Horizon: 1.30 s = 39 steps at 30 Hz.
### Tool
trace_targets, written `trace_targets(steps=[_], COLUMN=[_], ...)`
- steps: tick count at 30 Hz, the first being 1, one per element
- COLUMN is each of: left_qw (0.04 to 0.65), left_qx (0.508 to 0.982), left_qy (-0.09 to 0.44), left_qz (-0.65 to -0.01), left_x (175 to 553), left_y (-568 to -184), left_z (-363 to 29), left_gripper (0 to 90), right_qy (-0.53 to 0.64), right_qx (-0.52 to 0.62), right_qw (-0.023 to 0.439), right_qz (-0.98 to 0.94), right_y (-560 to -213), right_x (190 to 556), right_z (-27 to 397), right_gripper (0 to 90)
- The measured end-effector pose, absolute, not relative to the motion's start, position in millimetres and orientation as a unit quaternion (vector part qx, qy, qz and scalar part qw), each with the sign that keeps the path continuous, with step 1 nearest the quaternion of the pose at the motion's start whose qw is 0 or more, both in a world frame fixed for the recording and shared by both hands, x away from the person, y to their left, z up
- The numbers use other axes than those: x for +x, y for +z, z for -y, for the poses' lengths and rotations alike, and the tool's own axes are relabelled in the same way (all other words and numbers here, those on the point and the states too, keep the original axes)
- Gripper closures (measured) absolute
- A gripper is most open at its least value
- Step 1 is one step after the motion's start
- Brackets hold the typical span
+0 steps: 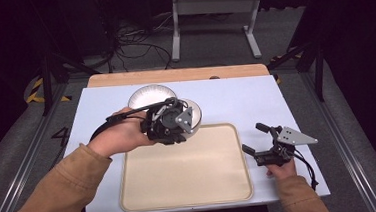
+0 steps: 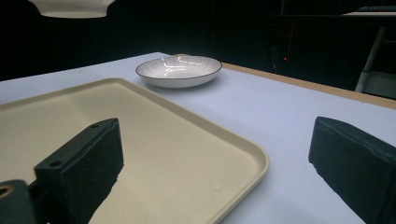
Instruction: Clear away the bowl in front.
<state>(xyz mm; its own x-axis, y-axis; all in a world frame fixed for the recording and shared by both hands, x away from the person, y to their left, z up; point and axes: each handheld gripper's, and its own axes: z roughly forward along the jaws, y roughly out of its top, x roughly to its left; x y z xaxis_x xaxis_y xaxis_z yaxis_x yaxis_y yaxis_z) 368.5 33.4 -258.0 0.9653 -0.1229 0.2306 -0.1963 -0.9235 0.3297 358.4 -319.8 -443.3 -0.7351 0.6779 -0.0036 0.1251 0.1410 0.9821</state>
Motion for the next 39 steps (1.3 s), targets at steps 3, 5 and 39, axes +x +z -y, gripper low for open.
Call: trace_targets(steps=[3, 5, 39], left_qw=[0.176, 0.177, 0.149], left_qx=[0.975, 0.975, 0.975], left_qy=[0.105, 0.103, 0.071], left_qz=[0.085, 0.091, 0.146], left_x=[362.9, 361.4, 337.5], left_y=[-259.8, -260.6, -317.7], left_z=[-30.6, -29.0, -2.8], left_gripper=[83.1, 83.1, 82.9], right_qy=[0.594, 0.593, 0.593], right_qx=[0.279, 0.279, 0.278], right_qw=[0.233, 0.233, 0.233], right_qz=[-0.718, -0.718, -0.719], right_y=[-443.3, -443.3, -443.3], right_x=[358.6, 358.4, 358.3], right_z=[319.8, 319.9, 319.7], right_gripper=[3.3, 3.3, 3.3])
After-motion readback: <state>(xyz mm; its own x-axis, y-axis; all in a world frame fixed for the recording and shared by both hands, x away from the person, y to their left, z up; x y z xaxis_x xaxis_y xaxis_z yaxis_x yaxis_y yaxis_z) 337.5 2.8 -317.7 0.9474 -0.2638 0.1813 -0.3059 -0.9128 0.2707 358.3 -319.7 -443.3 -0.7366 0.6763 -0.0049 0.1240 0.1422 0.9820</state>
